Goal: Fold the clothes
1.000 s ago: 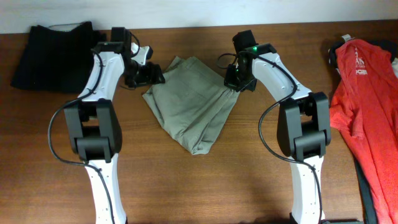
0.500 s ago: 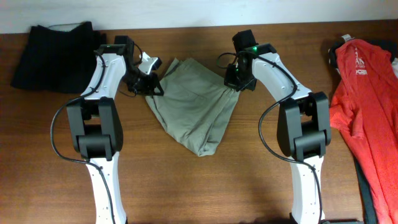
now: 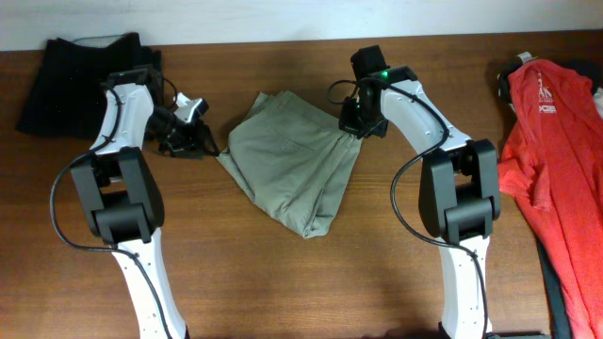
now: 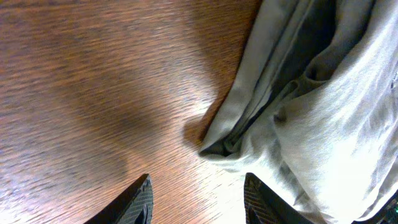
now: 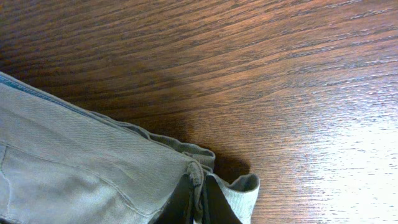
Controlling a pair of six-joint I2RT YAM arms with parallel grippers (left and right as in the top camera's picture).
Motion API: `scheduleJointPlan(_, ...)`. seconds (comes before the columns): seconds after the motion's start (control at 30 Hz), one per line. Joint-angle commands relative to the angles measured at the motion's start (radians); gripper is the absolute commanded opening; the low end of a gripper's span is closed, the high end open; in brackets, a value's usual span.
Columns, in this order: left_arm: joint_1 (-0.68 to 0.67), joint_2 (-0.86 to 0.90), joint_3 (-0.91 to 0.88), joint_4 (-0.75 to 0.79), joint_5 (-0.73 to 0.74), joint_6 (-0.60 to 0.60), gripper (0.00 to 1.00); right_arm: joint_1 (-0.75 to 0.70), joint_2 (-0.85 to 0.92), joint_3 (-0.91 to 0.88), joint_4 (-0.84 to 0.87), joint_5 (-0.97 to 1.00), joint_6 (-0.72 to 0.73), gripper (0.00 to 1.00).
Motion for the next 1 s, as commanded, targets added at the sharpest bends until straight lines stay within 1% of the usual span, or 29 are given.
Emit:
scheduleJointPlan(0.0,-0.013,-0.023,0.008,0.017,0.0,0.035,0.47,-0.007,0.02,-0.005,-0.001,0.035,0.005,0.04)
scheduleJointPlan(0.2,-0.018,-0.023,0.006,0.028,-0.003,0.016,0.47,-0.007,0.02,-0.005,-0.001,0.035,0.005,0.04)
scheduleJointPlan(0.27,-0.027,-0.023,-0.005,0.033,-0.019,-0.023,0.46,-0.007,0.02,-0.005,-0.001,0.035,0.005,0.04)
scheduleJointPlan(0.5,-0.128,-0.022,-0.069,0.072,-0.255,-0.183,0.46,-0.007,0.02,-0.005,-0.001,0.035,0.005,0.04)
scheduleJointPlan(0.57,-0.141,-0.022,-0.069,0.072,-0.3,-0.222,0.45,-0.007,0.02,-0.005,-0.001,0.035,0.005,0.04)
scheduleJointPlan(0.7,-0.145,-0.022,-0.069,0.07,-0.315,-0.245,0.24,-0.007,0.02,-0.005,-0.001,0.035,0.005,0.04)
scheduleJointPlan(0.77,-0.145,-0.022,-0.069,0.07,-0.315,-0.248,0.06,-0.007,0.02,-0.005,-0.001,0.035,0.005,0.04)
scheduleJointPlan(0.8,-0.145,-0.022,-0.069,0.071,-0.315,-0.248,0.01,-0.007,0.02,-0.005,-0.001,0.035,0.005,0.04)
scheduleJointPlan(0.83,-0.145,-0.022,-0.069,0.07,-0.324,-0.248,0.01,-0.007,0.02,-0.005,-0.001,0.035,0.005,0.04)
scheduleJointPlan(0.87,-0.145,-0.023,-0.068,0.067,-0.372,-0.271,0.01,-0.007,0.02,-0.005,-0.001,0.035,0.005,0.04)
scheduleJointPlan(0.93,-0.143,-0.024,-0.064,0.031,-0.578,-0.398,0.0,-0.007,0.02,-0.005,-0.001,0.041,0.006,0.04)
scheduleJointPlan(0.97,-0.144,-0.024,-0.063,0.016,-0.637,-0.436,0.0,-0.007,0.02,-0.005,-0.002,0.053,0.006,0.04)
